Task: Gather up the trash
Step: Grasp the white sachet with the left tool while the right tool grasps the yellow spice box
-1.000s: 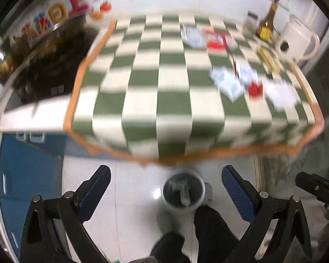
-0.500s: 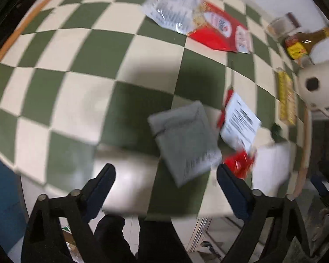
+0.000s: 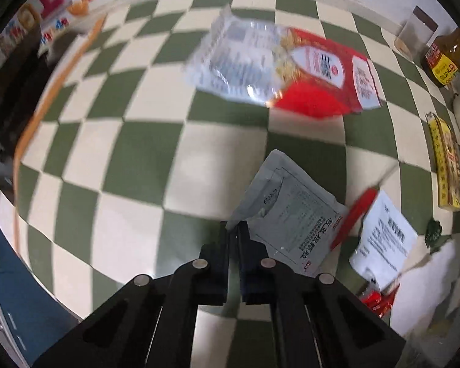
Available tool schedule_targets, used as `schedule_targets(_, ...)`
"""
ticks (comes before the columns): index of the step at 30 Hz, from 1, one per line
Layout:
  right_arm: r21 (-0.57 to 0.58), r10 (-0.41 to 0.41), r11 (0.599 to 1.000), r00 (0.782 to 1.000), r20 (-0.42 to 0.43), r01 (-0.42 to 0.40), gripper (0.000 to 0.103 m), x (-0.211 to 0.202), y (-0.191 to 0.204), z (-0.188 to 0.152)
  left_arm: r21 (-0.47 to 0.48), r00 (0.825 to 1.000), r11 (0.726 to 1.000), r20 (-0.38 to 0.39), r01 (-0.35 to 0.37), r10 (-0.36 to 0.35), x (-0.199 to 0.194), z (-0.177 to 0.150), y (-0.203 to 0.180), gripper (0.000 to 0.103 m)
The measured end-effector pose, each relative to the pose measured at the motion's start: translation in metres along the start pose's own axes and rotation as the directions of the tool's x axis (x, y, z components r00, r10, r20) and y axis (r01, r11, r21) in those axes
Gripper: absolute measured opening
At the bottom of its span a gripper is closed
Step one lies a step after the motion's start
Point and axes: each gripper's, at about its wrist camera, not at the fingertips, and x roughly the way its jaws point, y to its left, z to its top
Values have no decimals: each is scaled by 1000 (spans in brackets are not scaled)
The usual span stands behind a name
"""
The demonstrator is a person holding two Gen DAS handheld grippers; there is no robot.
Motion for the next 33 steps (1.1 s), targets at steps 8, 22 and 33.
schedule_targets(8, -96, -66, 993, 998, 23, 68, 63, 30, 24, 12, 23, 987, 996, 138, -86, 82, -44, 11, -6, 0)
schedule_targets(22, -123, 33, 992, 990, 135, -16, 62, -39, 24, -35, 58, 951, 991, 293, -124, 102, -101, 24, 15, 0)
schedule_targets(33, -161, 96, 985, 979, 182, -66, 62, -100, 55, -120, 54, 937, 998, 349, -20, 0, -140, -19, 52, 2)
